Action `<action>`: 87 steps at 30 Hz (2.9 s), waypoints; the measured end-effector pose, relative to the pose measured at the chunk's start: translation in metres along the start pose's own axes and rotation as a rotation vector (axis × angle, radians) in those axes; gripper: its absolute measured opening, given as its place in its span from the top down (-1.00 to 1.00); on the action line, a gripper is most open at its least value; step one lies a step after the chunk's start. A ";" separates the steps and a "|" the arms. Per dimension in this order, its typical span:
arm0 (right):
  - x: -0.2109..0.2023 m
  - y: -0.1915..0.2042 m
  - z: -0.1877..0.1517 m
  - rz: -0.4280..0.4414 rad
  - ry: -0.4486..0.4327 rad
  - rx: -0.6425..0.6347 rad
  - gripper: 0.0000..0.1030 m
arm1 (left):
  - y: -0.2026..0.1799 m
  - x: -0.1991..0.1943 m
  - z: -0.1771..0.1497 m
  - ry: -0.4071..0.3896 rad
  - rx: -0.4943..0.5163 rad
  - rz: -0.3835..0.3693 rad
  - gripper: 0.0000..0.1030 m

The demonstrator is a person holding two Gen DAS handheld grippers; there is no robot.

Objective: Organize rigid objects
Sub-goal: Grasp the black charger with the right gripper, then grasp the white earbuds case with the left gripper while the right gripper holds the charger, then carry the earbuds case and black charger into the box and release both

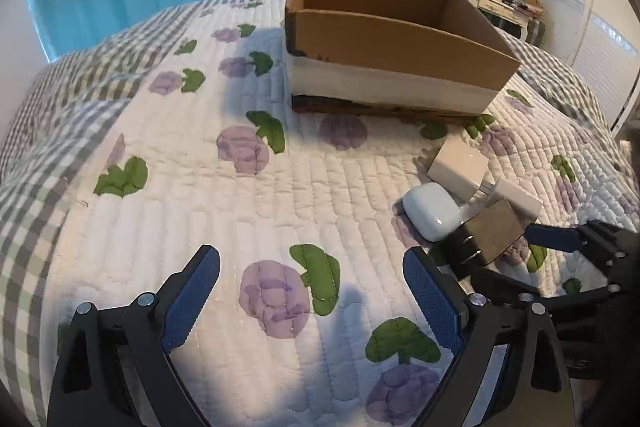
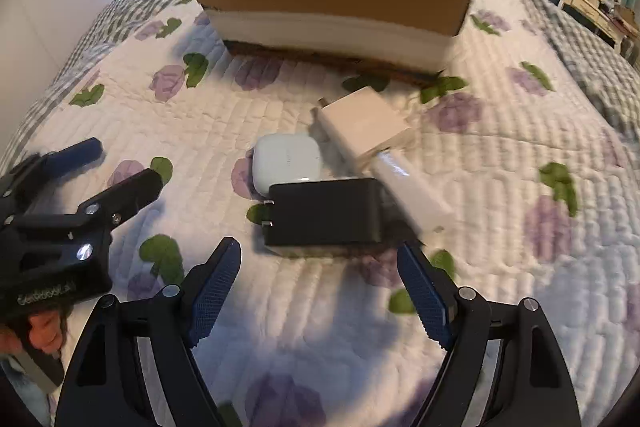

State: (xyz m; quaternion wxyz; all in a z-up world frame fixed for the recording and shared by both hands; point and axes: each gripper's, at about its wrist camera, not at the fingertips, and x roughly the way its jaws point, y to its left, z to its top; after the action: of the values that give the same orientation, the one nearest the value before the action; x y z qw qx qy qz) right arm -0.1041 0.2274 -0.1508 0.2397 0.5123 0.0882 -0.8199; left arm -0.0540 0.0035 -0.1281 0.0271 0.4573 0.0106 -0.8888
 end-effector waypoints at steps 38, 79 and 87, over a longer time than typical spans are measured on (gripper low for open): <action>-0.025 -0.085 0.034 -0.078 -0.119 0.136 -0.32 | -0.089 0.076 0.023 0.093 0.106 -0.025 -0.50; -0.151 -0.029 0.118 -0.087 -0.420 -0.030 -0.32 | -0.035 -0.061 0.148 -0.197 0.082 -0.085 -0.05; -0.124 -0.043 0.145 -0.073 -0.401 -0.040 -0.32 | -0.036 -0.017 0.183 -0.184 0.115 -0.084 -0.05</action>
State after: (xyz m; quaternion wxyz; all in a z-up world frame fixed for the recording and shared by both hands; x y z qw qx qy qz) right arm -0.1954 0.2456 0.0209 0.2328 0.3305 0.0736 -0.9117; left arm -0.1949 0.0326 -0.0075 -0.0355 0.3738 -0.0236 -0.9265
